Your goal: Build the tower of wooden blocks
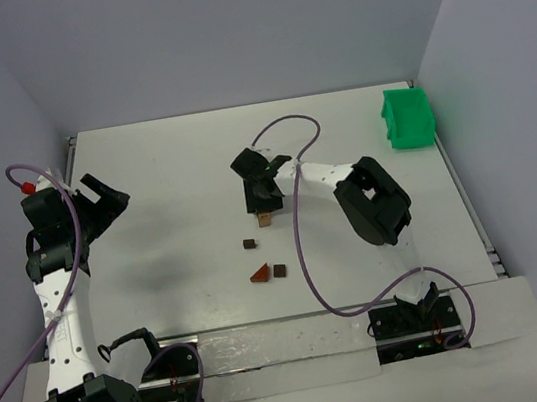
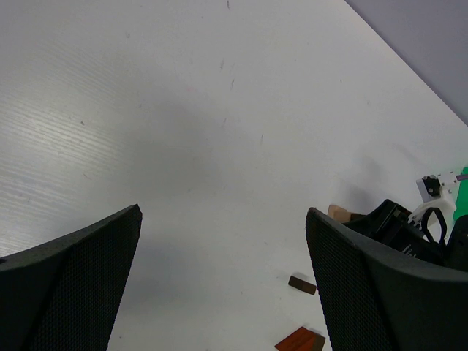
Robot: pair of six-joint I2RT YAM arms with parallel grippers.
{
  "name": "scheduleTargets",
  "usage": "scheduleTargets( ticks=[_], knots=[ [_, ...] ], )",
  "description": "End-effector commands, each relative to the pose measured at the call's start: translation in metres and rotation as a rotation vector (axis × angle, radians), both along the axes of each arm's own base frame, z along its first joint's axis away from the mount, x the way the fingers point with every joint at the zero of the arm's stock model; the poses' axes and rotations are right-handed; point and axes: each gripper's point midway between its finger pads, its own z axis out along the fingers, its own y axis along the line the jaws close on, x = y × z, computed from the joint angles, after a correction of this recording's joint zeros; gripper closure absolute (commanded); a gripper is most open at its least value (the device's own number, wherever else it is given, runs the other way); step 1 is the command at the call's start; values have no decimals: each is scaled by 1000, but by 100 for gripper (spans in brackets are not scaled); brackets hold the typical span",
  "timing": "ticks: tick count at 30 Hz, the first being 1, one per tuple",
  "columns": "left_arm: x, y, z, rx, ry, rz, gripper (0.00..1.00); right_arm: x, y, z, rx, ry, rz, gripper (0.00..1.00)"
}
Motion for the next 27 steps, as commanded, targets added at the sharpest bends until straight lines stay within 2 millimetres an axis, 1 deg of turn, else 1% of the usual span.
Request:
scheduleTargets(
  ticks=[1, 16, 23, 27],
  knots=[
    [5, 1, 10, 15, -49, -13, 1, 8, 8, 16, -7, -53, -4, 46],
    [6, 0, 9, 9, -46, -18, 1, 9, 10, 16, -25, -62, -2, 49],
    [6, -1, 8, 7, -44, -20, 1, 8, 9, 13, -35, -58, -3, 49],
    [6, -1, 9, 7, -45, -22, 1, 7, 10, 13, -34, -59, -3, 52]
  ],
)
